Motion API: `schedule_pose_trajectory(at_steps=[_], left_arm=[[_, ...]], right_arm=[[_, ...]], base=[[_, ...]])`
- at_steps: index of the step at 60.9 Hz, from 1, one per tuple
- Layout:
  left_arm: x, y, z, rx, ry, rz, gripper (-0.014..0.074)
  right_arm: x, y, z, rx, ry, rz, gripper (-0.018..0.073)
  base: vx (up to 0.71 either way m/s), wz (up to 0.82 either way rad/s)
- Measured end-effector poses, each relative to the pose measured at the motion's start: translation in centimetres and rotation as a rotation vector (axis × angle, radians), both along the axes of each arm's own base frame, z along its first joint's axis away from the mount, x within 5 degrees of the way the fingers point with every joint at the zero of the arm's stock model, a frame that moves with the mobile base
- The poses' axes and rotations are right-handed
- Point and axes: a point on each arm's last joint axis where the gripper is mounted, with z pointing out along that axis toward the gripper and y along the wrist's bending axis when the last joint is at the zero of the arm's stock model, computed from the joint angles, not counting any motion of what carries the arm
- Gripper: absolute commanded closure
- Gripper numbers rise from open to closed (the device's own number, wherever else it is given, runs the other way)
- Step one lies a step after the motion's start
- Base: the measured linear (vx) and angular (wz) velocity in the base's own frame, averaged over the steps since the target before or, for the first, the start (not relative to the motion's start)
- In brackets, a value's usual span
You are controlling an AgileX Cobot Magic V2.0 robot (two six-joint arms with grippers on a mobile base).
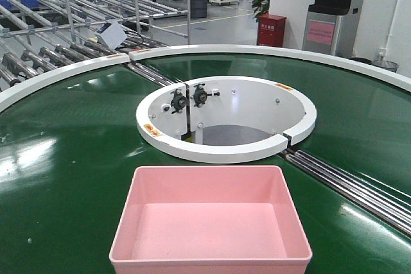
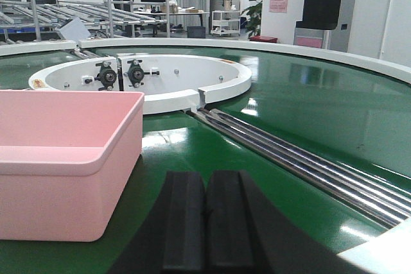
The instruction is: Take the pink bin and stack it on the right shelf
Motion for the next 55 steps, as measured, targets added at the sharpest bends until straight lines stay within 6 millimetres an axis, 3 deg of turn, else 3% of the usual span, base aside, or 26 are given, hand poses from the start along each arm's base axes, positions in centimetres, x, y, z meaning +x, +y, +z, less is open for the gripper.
schedule_pose_trajectory(at_steps=[43, 55], left_arm=[[0.0, 0.0, 0.0, 0.0, -0.001, 0.0, 0.0599], [-0.1, 0.0, 1.4, -0.082, -0.085, -0.001, 0.0599]], right_arm=[[0.0, 0.0, 0.0, 0.0, 0.0, 0.0, 0.0568], [-0.1, 0.0, 1.1, -0.008, -0.077, 0.001, 0.0568]], base=[[0.0, 0.0], [0.0, 0.0]])
